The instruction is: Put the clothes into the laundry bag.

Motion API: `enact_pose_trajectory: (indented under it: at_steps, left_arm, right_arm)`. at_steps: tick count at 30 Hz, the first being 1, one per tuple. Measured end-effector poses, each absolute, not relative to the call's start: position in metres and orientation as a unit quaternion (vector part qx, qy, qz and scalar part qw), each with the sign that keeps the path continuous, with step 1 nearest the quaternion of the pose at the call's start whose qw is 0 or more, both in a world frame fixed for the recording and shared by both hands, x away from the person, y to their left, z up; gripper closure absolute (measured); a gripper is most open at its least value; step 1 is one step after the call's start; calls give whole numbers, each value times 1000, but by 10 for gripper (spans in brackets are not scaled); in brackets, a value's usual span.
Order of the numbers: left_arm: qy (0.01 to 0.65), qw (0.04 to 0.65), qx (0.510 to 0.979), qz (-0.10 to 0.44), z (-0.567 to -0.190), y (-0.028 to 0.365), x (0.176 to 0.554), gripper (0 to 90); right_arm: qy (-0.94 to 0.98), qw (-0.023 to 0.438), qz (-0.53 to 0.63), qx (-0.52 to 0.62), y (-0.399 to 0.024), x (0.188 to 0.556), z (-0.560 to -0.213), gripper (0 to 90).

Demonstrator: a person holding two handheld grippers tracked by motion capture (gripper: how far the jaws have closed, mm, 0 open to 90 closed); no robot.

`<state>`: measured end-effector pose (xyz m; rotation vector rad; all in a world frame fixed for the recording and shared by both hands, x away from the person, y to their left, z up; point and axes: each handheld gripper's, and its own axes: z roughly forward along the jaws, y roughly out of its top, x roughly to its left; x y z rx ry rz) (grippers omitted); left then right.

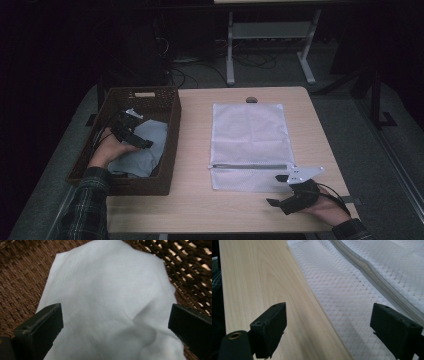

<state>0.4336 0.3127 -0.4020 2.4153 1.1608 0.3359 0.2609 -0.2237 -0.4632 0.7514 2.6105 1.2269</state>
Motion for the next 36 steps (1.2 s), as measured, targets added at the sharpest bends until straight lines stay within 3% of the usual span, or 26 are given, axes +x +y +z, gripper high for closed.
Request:
enact_pose_trajectory:
  at_steps: [18,22,36]
  left_arm:
    - [457,187,864,101,-441,317,445,0]
    - [453,160,871,107,-443,319,445,0]
    - [459,155,868,108,-445,316,444,0]
  right_arm:
    - [876,80,405,248,-224,262,-465,133]
    - [878,81,403,245,-222,261,-466,133]
    - [881,82,397,244,-222,260,-467,134]
